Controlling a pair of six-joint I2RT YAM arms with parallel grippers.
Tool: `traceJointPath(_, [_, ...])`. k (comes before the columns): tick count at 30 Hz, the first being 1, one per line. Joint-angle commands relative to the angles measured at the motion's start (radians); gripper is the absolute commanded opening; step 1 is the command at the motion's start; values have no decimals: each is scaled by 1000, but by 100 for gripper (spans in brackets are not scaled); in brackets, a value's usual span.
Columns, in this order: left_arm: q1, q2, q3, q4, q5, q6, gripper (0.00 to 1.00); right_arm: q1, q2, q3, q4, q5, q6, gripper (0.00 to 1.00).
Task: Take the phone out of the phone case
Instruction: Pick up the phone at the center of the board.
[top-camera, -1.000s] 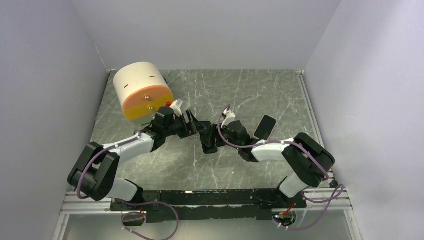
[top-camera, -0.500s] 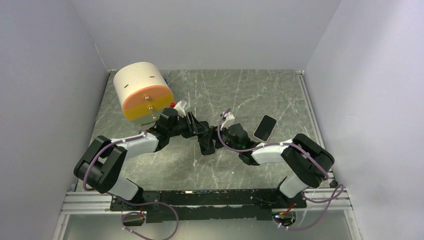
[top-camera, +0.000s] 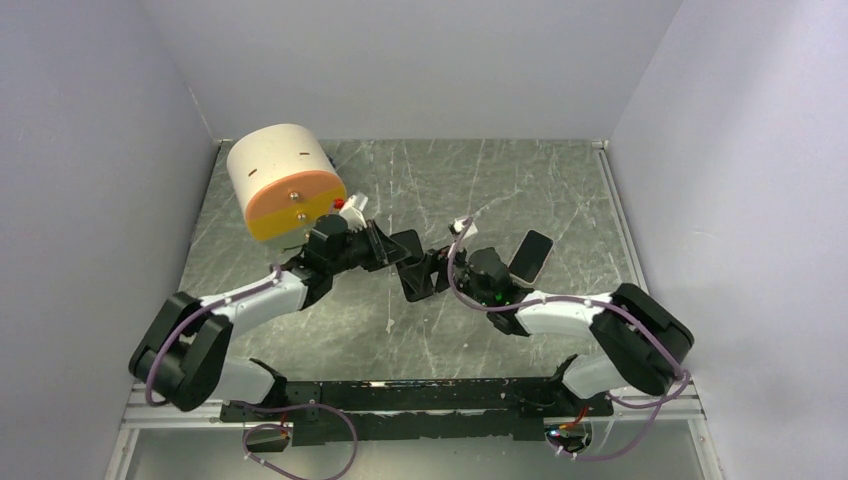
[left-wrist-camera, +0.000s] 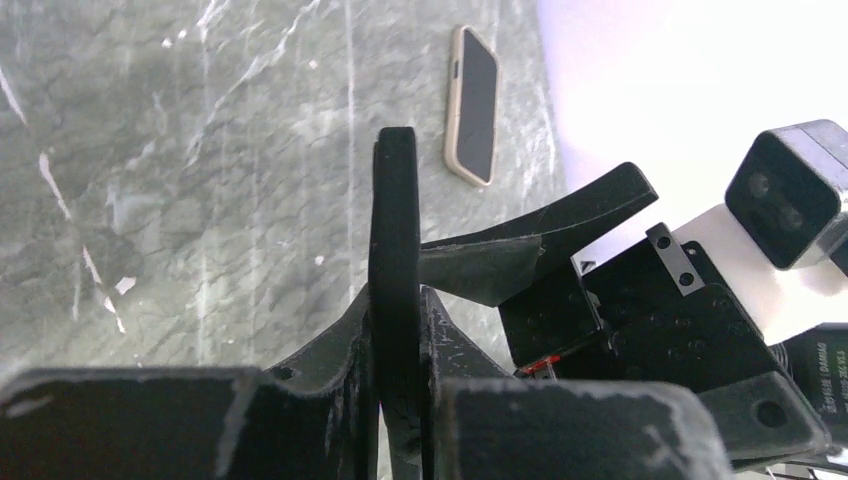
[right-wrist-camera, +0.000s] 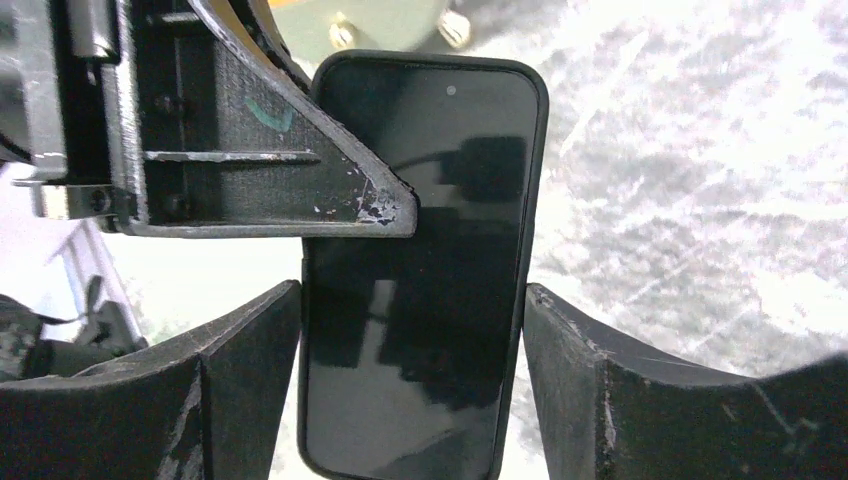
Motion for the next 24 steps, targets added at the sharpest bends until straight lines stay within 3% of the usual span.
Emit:
traceJointPath(1, [22,-130,-21,89,-22,7,3,2,-124,-25,93,40,2,82])
traceJointPath(9, [52,-284,-68,137,-69,-23,2,0,-304,-125,189,71,-12,99])
traceJointPath(12, [59,-326,-81,162,-90,-40,3,-1,-357,-160,239,54,-60,99])
traceJointPath(19, [75,-361,-63,194,-83,-92,3,-3,-396,-108,141,-23,-54,99])
traceJointPath(24, [78,-352,-165,469,-134,-219,3,-3,-321,-79,185,-115,11,99])
